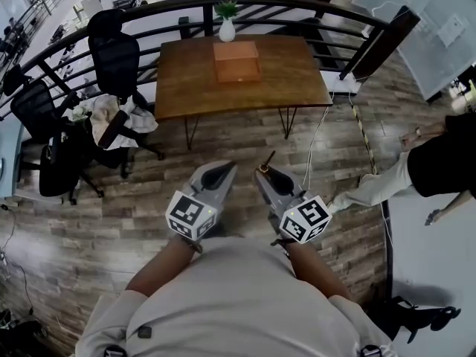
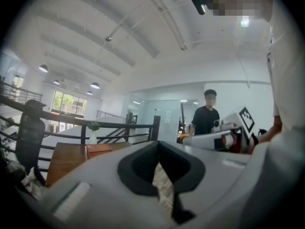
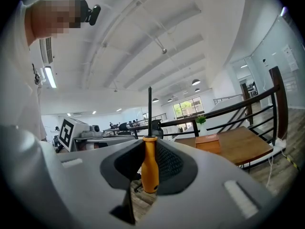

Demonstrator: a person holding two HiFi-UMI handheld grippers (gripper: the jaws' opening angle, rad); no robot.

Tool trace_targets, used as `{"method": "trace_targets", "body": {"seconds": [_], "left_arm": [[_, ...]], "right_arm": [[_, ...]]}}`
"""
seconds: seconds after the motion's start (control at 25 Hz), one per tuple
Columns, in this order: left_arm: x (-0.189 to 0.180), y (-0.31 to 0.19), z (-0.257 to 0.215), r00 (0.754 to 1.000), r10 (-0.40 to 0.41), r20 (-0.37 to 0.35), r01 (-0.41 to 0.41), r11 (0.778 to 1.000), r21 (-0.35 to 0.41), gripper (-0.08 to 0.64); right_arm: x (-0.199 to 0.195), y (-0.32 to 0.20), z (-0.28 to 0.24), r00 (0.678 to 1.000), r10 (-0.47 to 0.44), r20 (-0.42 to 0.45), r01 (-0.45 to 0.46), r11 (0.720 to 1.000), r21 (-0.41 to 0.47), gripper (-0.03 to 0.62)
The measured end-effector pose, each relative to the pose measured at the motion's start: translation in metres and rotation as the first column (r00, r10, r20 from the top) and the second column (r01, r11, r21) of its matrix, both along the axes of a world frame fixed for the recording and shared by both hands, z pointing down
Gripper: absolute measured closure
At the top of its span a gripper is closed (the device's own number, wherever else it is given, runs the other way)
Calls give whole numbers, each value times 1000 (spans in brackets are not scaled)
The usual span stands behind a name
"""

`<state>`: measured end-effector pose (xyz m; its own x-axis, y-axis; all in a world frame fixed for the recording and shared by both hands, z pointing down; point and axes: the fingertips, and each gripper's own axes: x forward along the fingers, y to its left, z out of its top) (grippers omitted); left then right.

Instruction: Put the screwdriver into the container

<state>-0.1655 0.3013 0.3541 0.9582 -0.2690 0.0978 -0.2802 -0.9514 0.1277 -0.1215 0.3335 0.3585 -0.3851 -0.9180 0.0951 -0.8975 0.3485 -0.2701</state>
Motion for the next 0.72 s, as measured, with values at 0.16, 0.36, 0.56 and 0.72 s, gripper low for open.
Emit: {"method": "trace_targets", "body": {"seconds": [0.16, 0.36, 0.56, 0.72], "left_arm": [[0, -50, 6, 1000, 10, 1, -10, 1000, -11, 557], [-5, -122, 1, 1000, 25, 10, -25, 1000, -13, 557], [-10, -178, -11, 999, 34, 2, -34, 999, -11, 557], [-11, -199, -10, 998, 57, 2, -57, 998, -21, 557]], "right_arm": [[1, -49, 7, 1000, 9, 4, -9, 1000, -3, 515], [-6, -119, 4, 1000, 6, 10, -6, 1000, -14, 515], [-10, -170, -8, 1000, 25, 11, -25, 1000, -7, 515], [-14, -193, -10, 999, 46, 17, -46, 999, -11, 515]]}}
